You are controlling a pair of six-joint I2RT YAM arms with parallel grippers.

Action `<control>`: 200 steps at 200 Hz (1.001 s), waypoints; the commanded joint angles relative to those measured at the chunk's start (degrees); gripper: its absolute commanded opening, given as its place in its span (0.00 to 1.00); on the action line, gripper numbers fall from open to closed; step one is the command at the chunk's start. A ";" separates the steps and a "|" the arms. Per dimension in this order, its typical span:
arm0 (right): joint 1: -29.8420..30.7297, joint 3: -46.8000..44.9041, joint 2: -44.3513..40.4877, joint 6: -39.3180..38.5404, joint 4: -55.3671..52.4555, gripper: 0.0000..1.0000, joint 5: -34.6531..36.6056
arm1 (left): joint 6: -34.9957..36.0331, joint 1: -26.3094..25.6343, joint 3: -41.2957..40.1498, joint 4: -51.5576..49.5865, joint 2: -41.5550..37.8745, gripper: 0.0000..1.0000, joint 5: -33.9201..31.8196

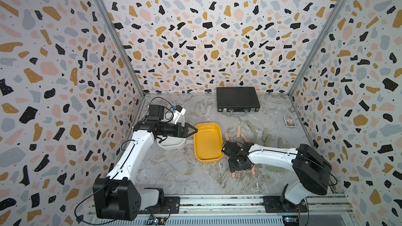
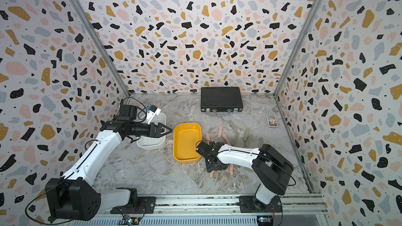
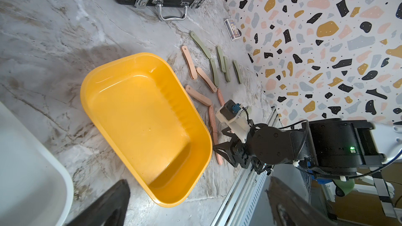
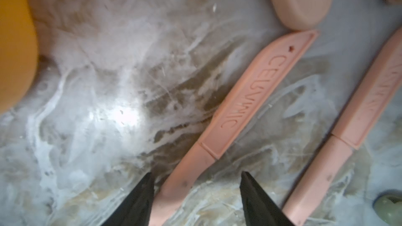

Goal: Place the fruit knives into the storage box by color
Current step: Pick up the fruit knife from the center of the board.

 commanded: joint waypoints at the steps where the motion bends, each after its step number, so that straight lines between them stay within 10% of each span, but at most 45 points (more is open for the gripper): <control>1: 0.24 -1.50 -3.98 1.07 -2.24 0.66 0.11 | 0.90 -0.53 0.30 -0.27 0.62 0.99 0.20; 200: -0.28 -4.72 -4.98 0.12 0.96 0.59 -6.36 | 6.59 -0.71 -0.78 -9.83 -2.70 0.99 2.48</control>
